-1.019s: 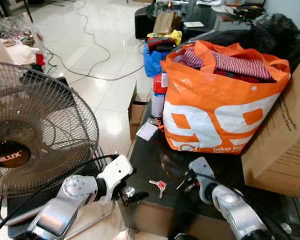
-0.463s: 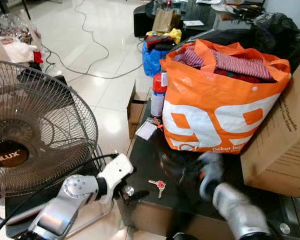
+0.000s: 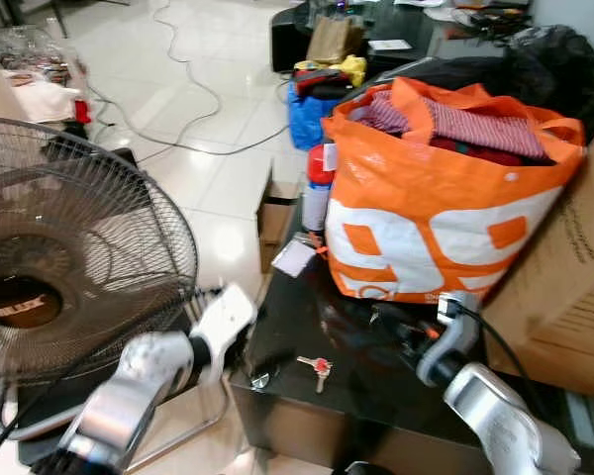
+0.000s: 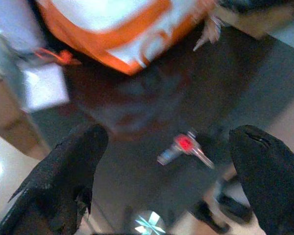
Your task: Hang keys on a hook
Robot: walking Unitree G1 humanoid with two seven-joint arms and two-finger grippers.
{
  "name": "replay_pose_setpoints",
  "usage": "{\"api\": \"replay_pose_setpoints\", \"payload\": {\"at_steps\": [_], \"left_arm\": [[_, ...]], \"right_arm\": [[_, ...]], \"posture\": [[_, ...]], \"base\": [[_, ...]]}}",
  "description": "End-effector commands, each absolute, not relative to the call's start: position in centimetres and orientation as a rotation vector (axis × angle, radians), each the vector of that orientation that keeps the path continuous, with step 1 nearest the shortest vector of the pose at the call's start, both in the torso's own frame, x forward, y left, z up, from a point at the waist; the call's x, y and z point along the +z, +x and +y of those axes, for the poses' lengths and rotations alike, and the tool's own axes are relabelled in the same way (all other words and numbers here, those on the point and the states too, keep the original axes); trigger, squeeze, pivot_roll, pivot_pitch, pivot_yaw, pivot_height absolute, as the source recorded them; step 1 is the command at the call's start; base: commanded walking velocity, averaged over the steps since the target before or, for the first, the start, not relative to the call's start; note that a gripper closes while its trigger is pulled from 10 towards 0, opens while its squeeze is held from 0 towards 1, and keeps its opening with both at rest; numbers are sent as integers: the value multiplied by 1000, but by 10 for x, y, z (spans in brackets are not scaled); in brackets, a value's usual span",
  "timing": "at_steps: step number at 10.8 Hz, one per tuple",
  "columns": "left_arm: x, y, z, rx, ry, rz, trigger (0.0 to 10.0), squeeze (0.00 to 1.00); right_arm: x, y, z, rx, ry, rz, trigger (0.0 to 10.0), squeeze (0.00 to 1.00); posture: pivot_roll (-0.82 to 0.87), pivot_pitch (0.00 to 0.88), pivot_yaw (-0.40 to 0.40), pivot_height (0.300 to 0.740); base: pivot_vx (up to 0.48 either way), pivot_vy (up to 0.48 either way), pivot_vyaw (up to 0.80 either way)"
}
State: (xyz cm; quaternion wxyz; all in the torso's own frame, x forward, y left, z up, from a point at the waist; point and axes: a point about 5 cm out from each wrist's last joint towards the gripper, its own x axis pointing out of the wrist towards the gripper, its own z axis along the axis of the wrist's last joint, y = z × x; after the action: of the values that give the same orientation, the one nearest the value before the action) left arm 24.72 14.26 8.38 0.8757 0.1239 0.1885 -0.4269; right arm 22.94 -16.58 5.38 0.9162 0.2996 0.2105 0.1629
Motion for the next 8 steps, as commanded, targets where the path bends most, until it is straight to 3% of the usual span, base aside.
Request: {"api": "replay_pose_setpoints", "payload": {"at_steps": [1, 3, 5, 8], "left_arm": [[91, 254, 147, -834, 267, 350, 10000, 0], [115, 274, 154, -628, 234, 212, 10000, 0], [129, 284, 157, -560, 252, 129, 10000, 0], [134, 286, 157, -502, 289, 118, 10000, 0]], "right_arm": [[64, 230, -173, 308, 607, 390, 0, 0], [106, 229, -178, 244, 541, 219, 0, 0], [129, 227, -166, 201, 497, 128, 0, 0], [123, 213, -168, 124, 403, 178, 0, 0]], "posture": [[-77, 0, 11, 740], [-74, 0, 46, 740], [-60, 0, 55, 740], [-37, 0, 49, 740]], "base": [[0, 0, 0], [0, 0, 0], [0, 0, 0], [0, 0, 0]]}}
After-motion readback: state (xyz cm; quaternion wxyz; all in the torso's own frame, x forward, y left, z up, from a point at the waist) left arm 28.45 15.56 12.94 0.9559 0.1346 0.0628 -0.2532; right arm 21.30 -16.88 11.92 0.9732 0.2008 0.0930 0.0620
